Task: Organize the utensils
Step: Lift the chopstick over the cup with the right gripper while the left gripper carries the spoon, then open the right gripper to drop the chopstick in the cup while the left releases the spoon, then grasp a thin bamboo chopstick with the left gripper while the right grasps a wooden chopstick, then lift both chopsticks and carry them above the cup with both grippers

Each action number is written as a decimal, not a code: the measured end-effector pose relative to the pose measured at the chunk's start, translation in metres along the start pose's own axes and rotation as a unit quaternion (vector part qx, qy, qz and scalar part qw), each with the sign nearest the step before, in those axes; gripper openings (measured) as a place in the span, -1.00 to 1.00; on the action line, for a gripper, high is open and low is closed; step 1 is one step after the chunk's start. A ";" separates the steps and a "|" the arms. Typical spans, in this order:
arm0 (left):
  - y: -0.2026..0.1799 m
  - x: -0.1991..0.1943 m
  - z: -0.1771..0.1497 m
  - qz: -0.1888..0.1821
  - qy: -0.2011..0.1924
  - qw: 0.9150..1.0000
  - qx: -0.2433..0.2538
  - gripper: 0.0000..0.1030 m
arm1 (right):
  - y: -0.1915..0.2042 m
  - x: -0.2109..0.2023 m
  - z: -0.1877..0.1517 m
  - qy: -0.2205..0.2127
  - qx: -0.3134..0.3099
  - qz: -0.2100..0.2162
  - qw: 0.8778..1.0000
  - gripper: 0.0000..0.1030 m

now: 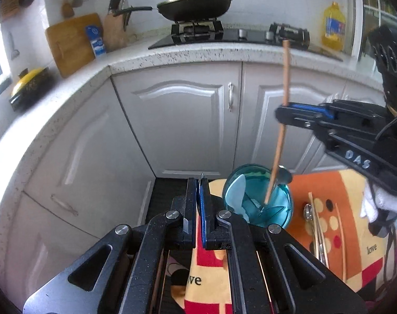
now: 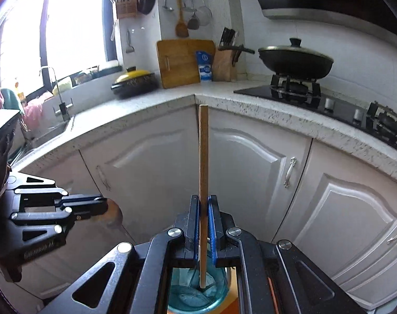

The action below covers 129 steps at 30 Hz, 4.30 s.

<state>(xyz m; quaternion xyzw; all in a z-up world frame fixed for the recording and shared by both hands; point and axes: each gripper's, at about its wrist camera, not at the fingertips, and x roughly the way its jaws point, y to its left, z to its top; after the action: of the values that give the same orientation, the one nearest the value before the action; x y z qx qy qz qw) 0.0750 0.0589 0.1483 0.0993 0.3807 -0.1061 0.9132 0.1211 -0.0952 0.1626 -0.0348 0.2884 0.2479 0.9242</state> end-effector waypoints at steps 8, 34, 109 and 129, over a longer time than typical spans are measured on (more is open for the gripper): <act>-0.011 0.036 -0.012 -0.005 0.038 0.999 0.000 -0.98 | -0.012 0.043 -0.031 0.070 0.025 0.016 0.997 -0.89; -0.035 -0.012 -0.023 -0.041 0.008 0.999 -0.032 -0.18 | -0.027 -0.043 -0.086 0.095 0.045 -0.013 0.994 -0.22; -0.166 0.057 -0.081 -0.259 0.117 0.956 -0.075 -0.92 | -0.114 -0.111 -0.225 0.153 0.186 -0.030 0.970 -0.87; -0.067 0.001 -0.032 -0.207 -0.009 0.968 -0.144 -0.92 | -0.103 -0.068 -0.215 0.208 0.141 -0.064 0.966 -0.66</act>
<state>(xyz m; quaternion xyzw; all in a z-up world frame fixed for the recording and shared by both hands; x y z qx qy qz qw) 0.0359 0.0031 0.1192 -0.1156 0.3957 -0.2373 0.8796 0.0116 -0.2599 0.0128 0.0262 0.5038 0.1324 0.8532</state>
